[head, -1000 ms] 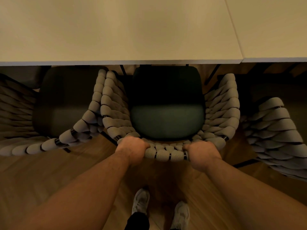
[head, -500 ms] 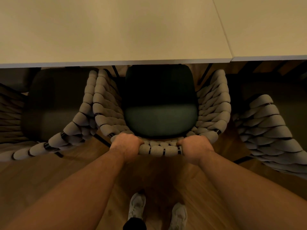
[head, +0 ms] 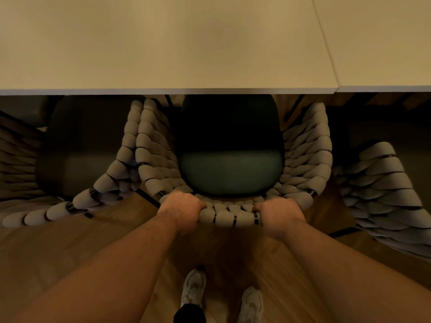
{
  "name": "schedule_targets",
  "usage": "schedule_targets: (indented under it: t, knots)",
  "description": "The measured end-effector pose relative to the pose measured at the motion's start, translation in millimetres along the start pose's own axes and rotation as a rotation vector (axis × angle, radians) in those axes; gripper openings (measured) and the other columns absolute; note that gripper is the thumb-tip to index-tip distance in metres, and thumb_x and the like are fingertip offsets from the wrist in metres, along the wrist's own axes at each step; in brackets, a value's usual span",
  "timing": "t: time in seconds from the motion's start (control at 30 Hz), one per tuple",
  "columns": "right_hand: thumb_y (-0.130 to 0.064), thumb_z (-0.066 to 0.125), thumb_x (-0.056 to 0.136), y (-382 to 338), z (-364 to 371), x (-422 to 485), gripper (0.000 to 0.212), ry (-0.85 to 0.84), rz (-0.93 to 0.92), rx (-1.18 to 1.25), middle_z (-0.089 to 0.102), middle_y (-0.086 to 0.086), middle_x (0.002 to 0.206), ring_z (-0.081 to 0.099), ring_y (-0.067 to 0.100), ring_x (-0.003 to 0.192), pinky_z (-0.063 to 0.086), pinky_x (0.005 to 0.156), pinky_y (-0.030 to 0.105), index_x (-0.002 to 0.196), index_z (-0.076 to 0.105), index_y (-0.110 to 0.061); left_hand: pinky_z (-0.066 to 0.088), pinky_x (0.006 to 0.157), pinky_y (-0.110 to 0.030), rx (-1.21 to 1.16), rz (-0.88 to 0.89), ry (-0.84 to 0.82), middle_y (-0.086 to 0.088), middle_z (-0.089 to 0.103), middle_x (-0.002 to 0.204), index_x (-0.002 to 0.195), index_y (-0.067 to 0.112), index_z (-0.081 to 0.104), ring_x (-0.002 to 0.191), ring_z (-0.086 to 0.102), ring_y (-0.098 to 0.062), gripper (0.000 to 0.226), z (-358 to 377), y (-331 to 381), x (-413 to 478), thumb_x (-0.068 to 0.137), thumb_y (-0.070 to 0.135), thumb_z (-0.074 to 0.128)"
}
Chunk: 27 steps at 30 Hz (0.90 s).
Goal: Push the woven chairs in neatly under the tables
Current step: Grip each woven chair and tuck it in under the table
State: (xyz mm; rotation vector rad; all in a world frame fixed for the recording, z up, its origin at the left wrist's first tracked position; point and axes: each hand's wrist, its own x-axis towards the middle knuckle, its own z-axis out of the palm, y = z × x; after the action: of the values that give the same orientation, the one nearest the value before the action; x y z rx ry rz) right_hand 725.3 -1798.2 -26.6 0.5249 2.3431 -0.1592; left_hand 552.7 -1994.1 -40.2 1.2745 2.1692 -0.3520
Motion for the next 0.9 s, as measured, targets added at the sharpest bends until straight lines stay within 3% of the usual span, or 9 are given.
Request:
schedule_targets:
  t: [0.37,0.47,0.57,0.67,0.73,0.8,0.9]
  knots:
    - [-0.026,0.064,0.100,0.9,5.9,1.6,0.030,0.063,0.010,-0.002,0.065,-0.004,0.115,0.059,0.021,0.107,0.052,0.101,0.049,0.128,0.061,-0.036,0.054,0.099,-0.040,0.017,0.013,0.001,0.012,0.066,0.122,0.129,0.043,0.062,0.107,0.062,-0.014,0.032,-1.8,-0.1,2.8,0.099,0.031,0.065]
    - [-0.026,0.064,0.100,0.0,8.5,-10.4,0.037,0.108,0.010,0.065,0.064,-0.003,0.132,0.054,0.025,0.127,0.037,0.119,0.054,0.135,0.058,-0.035,0.046,0.109,-0.043,0.067,-0.008,-0.039,0.009,0.065,0.127,0.134,0.041,0.057,0.115,0.061,-0.016,0.035,-6.0,7.7,1.3,0.102,0.030,0.063]
    - [-0.026,0.065,0.097,3.9,2.9,-35.1,0.059,0.091,0.009,0.164,0.052,-0.001,0.155,0.039,0.026,0.149,0.018,0.131,0.055,0.154,0.048,-0.033,0.038,0.117,-0.050,0.051,-0.060,-0.131,0.008,0.065,0.130,0.136,0.044,0.054,0.121,0.060,-0.020,0.041,-18.3,13.6,-5.6,0.100,0.029,0.064]
    - [-0.025,0.067,0.095,12.2,-3.2,-70.7,0.066,0.096,0.065,0.287,0.049,-0.001,0.159,0.039,0.025,0.150,0.026,0.127,0.053,0.157,0.044,-0.034,0.049,0.102,-0.043,-0.016,-0.064,-0.166,0.007,0.064,0.125,0.136,0.041,0.055,0.108,0.060,-0.017,0.041,-35.5,22.9,-20.9,0.097,0.031,0.065]
    - [-0.030,0.067,0.096,19.2,-6.3,-98.5,0.064,0.102,0.138,0.352,0.055,0.000,0.154,0.049,0.026,0.143,0.033,0.123,0.051,0.156,0.044,-0.033,0.050,0.089,-0.036,-0.076,-0.039,-0.140,0.008,0.064,0.117,0.124,0.040,0.058,0.096,0.059,-0.012,0.032,-45.1,32.8,-33.8,0.095,0.030,0.066]
    - [-0.035,0.065,0.099,29.3,-2.9,-128.0,0.062,0.111,0.234,0.431,0.058,0.001,0.152,0.053,0.026,0.140,0.037,0.121,0.052,0.157,0.045,-0.031,0.054,0.087,-0.037,-0.167,-0.019,-0.085,0.007,0.067,0.114,0.113,0.041,0.059,0.090,0.059,-0.009,0.026,-54.1,47.0,-45.6,0.092,0.029,0.068]
    - [-0.043,0.061,0.100,56.8,10.1,-169.3,0.070,0.117,0.391,0.508,0.049,0.001,0.163,0.047,0.027,0.148,0.039,0.121,0.051,0.165,0.037,-0.029,0.056,0.097,-0.037,-0.206,0.014,-0.012,0.006,0.065,0.135,0.137,0.037,0.059,0.113,0.064,-0.015,0.046,-70.6,79.5,-60.8,0.093,0.032,0.071]
